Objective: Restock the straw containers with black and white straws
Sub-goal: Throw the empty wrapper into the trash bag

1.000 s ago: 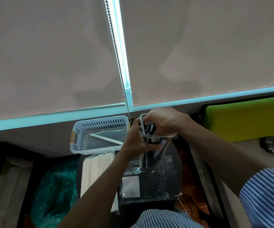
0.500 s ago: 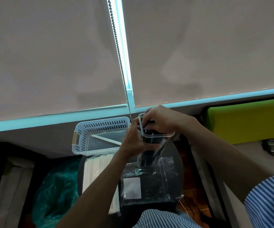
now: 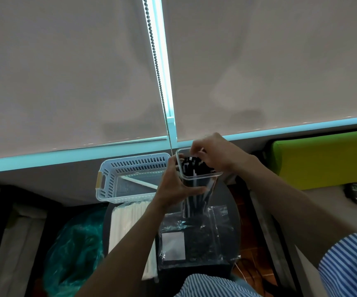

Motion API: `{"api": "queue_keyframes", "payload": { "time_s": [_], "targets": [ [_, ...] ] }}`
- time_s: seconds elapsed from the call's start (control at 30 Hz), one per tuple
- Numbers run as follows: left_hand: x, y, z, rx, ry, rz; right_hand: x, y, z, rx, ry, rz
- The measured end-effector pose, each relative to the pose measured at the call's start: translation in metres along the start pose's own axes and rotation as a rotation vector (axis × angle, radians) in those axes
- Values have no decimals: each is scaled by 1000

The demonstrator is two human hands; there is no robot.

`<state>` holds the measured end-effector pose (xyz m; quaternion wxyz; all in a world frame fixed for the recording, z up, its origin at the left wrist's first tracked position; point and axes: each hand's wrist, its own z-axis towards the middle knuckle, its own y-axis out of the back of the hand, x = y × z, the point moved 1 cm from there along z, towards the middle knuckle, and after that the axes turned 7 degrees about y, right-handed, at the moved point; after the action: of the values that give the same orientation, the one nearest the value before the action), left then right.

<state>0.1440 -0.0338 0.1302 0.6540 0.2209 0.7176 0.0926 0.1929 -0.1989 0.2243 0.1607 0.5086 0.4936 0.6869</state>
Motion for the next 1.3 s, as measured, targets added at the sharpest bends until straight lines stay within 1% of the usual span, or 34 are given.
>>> {"api": "queue_keyframes", "payload": {
  "time_s": [0.03, 0.13, 0.2, 0.27, 0.33, 0.4, 0.47, 0.5, 0.6, 0.63, 0.67, 0.8, 0.83, 0.87, 0.9, 0.93, 1.0, 1.03, 1.1, 1.23, 1.3],
  "targets": [
    [1, 0, 0, -4, 2, 10, -1, 2, 0, 27, -45, -15],
    [4, -3, 0, -11, -22, 45, -2, 0, 1, 228, -202, -112],
    [4, -6, 0, -23, -42, 53, 2, -5, 2, 303, -217, -160],
    [6, -7, 1, -40, -30, 51, 5, -9, 3, 324, -194, -146],
    [7, -7, -1, -60, -4, 43, 8, -5, 1, 320, -183, -49],
    [8, -8, -2, -69, 4, 13, 11, 0, 1, 272, -153, -3],
    [8, -8, -2, -77, 3, -10, 9, 1, 3, 195, -140, -19],
    [7, -8, -1, -77, 6, -11, 9, 0, 3, 201, -142, -27],
    [7, -11, 1, -72, 17, -3, 9, -4, 3, 336, -126, -36],
    [7, -12, 2, -78, 20, 1, 9, -4, 3, 319, -126, -18],
    [6, -12, 2, -84, 25, -5, 8, -4, 4, 242, -129, 10],
    [12, -13, 6, -116, 33, -35, -5, -3, 3, -337, -168, 86],
    [14, -13, 8, -114, 44, -35, -9, -3, 1, -412, -211, 116],
    [14, -12, 9, -114, 54, -35, -14, -4, -1, -416, -285, 159],
    [15, -12, 12, -115, 60, -32, -19, -6, -2, -359, -379, 210],
    [16, -11, 14, -115, 62, -28, -25, -10, -3, -268, -463, 252],
    [15, -12, 19, -100, 56, -29, -33, -18, -6, -95, -542, 318],
    [14, -12, 21, -90, 48, -33, -35, -22, -7, -67, -551, 352],
    [14, -13, 29, -62, 30, -25, -39, -31, -7, -82, -540, 372],
    [14, -13, 45, -13, 9, 48, -43, -35, -2, -104, -504, 120],
    [18, -15, 53, -15, 5, 71, -49, -37, 2, -126, -506, 94]
  ]
}}
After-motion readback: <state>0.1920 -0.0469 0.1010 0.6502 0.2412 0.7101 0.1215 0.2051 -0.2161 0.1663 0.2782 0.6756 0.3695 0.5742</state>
